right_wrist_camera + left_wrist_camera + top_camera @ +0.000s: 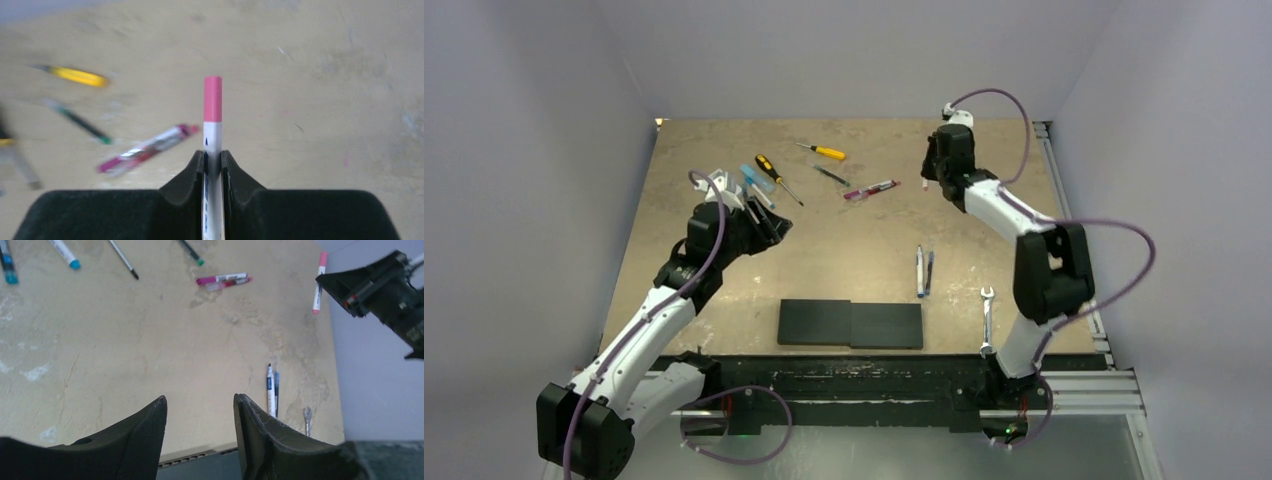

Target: Open the pen caps

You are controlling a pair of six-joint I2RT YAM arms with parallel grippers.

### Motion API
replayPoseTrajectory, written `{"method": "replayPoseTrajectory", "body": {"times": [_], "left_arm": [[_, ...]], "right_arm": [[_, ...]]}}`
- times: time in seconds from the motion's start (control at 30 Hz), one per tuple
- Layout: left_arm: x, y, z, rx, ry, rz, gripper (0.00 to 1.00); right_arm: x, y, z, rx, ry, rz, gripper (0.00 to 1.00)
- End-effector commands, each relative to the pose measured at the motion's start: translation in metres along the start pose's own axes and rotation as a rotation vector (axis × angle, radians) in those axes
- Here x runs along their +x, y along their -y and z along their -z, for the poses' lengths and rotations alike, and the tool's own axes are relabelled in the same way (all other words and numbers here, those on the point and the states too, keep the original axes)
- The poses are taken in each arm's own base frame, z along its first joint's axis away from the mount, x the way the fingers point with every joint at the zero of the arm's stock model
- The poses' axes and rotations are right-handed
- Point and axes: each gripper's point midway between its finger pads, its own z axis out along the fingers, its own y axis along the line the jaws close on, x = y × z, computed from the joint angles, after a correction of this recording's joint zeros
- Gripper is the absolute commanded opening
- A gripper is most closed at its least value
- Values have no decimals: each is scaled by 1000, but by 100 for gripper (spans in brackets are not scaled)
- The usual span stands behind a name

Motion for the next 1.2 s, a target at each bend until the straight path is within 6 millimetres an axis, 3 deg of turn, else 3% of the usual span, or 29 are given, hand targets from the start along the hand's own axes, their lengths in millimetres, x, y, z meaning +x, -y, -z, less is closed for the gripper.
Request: {"method": "replayPoseTrajectory", "body": {"times": [0.0, 0.1, 0.2, 0.3, 0.4, 0.53, 0.7, 0.93, 1.0, 1.17], "left_arm": [[-58, 55, 13, 203, 221, -15, 53], [-78, 81, 22, 339, 321, 4, 63], [-91, 113, 33, 521, 381, 36, 75], [-91, 145, 38, 696, 347, 33, 77], [-83, 170, 42, 853, 280, 17, 77], [-68, 194, 45, 1008, 185, -17, 76], [-33, 222, 36, 1090, 41, -73, 69], [-14, 236, 26, 1083, 14, -123, 61], [-11, 239, 25, 1089, 6, -127, 56], [-5, 245, 20, 1077, -18, -135, 35]], "right_arm": [[-68, -75, 103, -334, 312, -135, 0], [-66, -110, 171, -537, 378, -128, 0], [-41, -139, 229, -761, 369, -116, 0], [-18, -146, 277, -907, 364, -162, 0], [-3, -145, 307, -1009, 363, -180, 0], [8, -146, 321, -1068, 344, -146, 0], [9, -148, 330, -1109, 353, -131, 0], [12, -150, 331, -1129, 346, -134, 0], [13, -150, 331, -1129, 345, -134, 0], [13, -149, 331, -1128, 346, -133, 0]]}}
